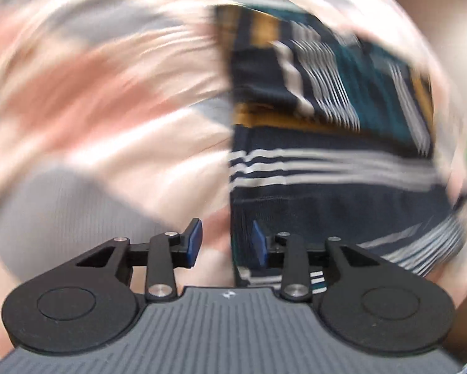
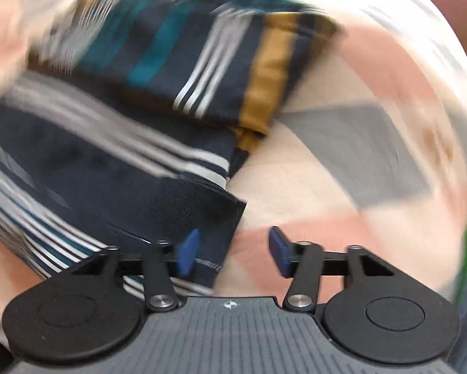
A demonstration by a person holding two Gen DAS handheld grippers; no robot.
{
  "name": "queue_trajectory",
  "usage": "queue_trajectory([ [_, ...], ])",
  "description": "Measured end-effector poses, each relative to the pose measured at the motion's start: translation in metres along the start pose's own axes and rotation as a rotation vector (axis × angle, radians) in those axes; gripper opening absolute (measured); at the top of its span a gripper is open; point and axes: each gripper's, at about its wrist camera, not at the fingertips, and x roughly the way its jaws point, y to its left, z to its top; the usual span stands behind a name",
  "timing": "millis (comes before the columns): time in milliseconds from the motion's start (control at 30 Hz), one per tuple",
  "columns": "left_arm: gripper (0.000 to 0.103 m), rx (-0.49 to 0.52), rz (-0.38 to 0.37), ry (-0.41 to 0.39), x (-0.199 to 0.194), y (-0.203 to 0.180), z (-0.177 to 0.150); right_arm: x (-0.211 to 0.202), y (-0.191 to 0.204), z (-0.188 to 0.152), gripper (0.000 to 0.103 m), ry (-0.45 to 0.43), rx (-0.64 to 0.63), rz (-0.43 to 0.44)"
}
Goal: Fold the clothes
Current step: 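Fold the hem up over the sleeves toward the collar with both grippers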
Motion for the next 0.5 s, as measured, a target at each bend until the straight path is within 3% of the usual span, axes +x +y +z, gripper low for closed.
queue_trajectory([
  [67,0.034,-0.116,-0.046,-0.005,-0.005,0.013,-0.007,-0.01,-0.02,-0.016,0.056,-0.035,0.195,0.096],
  [133,0.034,-0.168,-0.067,0.011,0.003,0.016,-0.01,-0.005,-0.026,-0.025,0.056,-0.03,0.287,0.134],
  [233,0.034,-0.174,-0.044,0.043,0.022,0.006,-0.011,0.014,-0.022,-0.026,0.056,-0.017,0.324,0.152],
  [300,0.028,-0.16,-0.039,0.036,0.029,-0.002,-0.009,0.021,-0.015,-0.027,0.055,-0.036,0.326,0.16],
  [333,0.018,-0.149,-0.038,0.023,0.029,-0.007,-0.008,0.023,-0.015,-0.026,0.053,-0.045,0.324,0.167],
  [367,0.004,-0.124,-0.016,0.004,0.027,-0.011,-0.007,0.024,-0.015,-0.026,0.037,-0.055,0.321,0.18],
  [500,0.004,-0.053,0.036,-0.065,0.017,-0.025,-0.005,0.015,-0.016,-0.026,0.009,-0.096,0.286,0.162],
])
